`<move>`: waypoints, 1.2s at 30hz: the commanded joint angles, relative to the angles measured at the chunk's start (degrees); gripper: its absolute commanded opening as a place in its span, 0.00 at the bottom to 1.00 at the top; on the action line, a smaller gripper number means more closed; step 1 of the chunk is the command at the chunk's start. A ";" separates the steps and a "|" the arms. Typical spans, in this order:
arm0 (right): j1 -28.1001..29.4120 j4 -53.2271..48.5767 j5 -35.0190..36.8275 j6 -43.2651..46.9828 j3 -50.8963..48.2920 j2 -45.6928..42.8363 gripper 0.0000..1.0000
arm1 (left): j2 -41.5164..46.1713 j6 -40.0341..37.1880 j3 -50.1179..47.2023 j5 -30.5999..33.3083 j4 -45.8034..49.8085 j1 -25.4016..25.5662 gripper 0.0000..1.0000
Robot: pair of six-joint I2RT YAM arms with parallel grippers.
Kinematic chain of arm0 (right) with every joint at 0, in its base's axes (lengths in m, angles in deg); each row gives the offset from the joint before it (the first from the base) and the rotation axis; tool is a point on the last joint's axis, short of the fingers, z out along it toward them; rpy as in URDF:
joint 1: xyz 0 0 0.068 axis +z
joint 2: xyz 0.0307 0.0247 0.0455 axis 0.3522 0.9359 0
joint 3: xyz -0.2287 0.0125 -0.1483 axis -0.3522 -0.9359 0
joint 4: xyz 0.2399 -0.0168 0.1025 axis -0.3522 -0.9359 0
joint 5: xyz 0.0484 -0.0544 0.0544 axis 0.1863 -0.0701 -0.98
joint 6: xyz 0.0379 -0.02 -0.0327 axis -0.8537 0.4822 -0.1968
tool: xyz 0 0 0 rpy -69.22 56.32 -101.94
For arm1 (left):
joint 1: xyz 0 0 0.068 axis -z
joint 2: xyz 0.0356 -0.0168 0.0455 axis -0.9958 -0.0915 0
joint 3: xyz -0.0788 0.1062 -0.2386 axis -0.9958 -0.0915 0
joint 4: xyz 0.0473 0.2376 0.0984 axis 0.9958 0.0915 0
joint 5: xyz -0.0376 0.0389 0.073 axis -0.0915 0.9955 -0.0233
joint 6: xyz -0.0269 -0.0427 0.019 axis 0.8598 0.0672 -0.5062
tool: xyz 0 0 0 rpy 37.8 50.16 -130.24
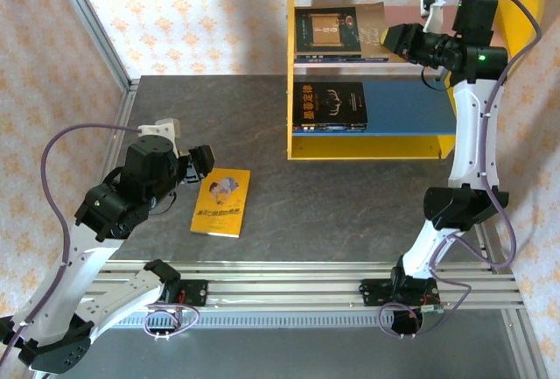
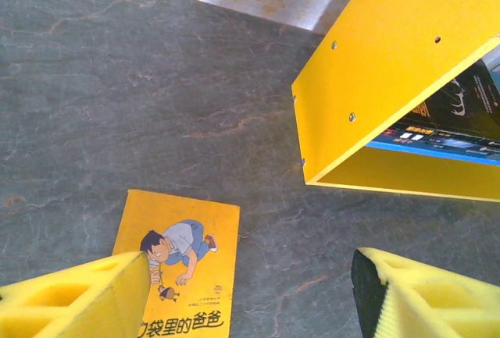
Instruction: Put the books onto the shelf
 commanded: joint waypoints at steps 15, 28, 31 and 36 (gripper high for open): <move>2.13 -0.50 -1.77 0.77 1.40 0.71 0.32 | 0.42 -0.15 -0.65 0.23 -1.43 0.04 0.70; 2.03 0.20 2.75 0.10 1.18 -2.62 0.53 | 1.51 -0.15 -1.45 1.29 -0.46 0.06 0.70; 1.92 -0.28 2.88 0.34 1.13 -3.13 0.54 | 1.69 -0.11 -1.69 1.41 -0.29 0.03 0.70; 1.84 -0.52 7.50 0.63 -0.63 -5.56 0.54 | 1.88 0.11 -2.89 3.42 0.58 0.03 0.70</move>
